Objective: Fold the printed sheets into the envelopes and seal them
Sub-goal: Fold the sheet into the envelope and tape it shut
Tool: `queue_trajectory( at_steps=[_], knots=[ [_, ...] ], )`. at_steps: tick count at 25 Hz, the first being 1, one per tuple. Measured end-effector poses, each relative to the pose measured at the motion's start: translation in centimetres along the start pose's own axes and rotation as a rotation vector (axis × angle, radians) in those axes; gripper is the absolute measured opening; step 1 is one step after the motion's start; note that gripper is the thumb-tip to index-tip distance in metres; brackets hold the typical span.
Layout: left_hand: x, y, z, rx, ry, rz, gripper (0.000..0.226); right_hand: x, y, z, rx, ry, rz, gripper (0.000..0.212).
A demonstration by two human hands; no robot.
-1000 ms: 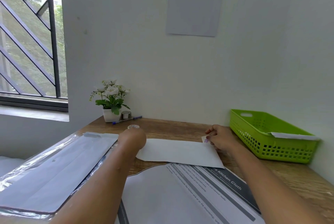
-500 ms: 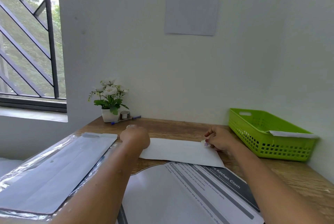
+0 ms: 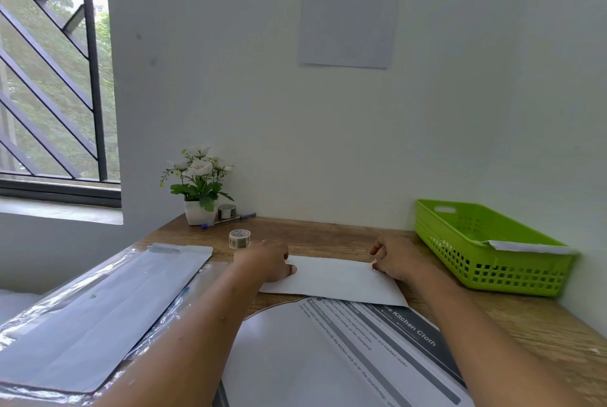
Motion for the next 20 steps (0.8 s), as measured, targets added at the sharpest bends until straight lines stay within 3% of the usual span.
queue_trajectory(
  at_steps=[6,20],
  knots=[
    [-0.5,0.8,0.5,0.003,-0.010,0.012,0.054,0.0,0.2,-0.1,0.041,-0.110,0.016,0.028],
    [-0.5,1.0,0.6,-0.002,-0.014,0.005,0.055,0.4,0.3,-1.4,-0.015,-0.034,0.020,0.032]
  ],
)
Point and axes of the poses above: each hand's wrist, its own y-axis towards the middle knuckle, its own x-axis out of the back of the hand, z = x × y, the point moved 2 cm from there along y, towards the middle knuckle, and after that the axes turned 13 degrees about -x, right-handed, at the moved point
